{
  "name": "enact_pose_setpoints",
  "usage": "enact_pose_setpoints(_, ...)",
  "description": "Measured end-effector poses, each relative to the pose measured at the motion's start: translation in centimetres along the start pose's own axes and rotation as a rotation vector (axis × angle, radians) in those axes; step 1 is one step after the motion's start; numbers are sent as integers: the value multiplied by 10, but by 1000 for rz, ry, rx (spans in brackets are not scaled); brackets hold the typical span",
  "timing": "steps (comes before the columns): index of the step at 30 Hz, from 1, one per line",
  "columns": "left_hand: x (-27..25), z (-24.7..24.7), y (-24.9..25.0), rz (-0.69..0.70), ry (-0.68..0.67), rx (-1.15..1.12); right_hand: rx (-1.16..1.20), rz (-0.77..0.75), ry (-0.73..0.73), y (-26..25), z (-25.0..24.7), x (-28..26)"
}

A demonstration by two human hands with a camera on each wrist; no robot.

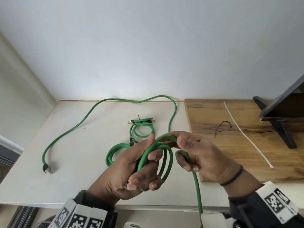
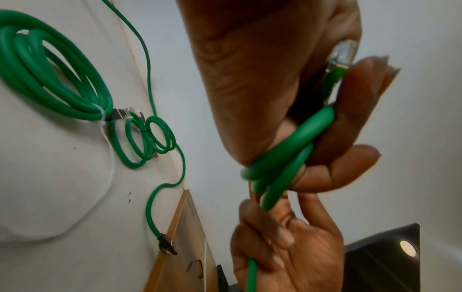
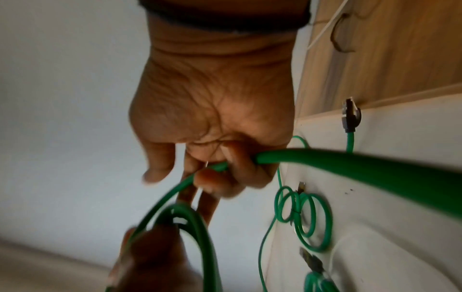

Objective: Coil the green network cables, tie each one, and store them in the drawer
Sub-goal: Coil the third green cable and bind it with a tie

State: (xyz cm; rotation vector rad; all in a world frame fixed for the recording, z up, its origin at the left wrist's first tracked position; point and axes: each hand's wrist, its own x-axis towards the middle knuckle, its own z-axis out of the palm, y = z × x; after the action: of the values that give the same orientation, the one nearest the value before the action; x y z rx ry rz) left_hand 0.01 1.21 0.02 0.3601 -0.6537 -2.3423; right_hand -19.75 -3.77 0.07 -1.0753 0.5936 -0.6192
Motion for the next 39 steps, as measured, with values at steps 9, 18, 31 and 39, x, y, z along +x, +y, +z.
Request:
enact_pose_setpoints(9,-5,-3,3,-111,-127,6,-32,105,-111,2,2,0)
enact_pose_setpoints(18,-6,-8,2,18,88,157,-180,123,-53,-1,5,5)
enact_pose_setpoints(31,4,3,-8,197,389,527,-653,-67,556,10,17,11)
enact_pose_setpoints(39,13,7,-18,330,495,473,-723,-137,525,10,17,8)
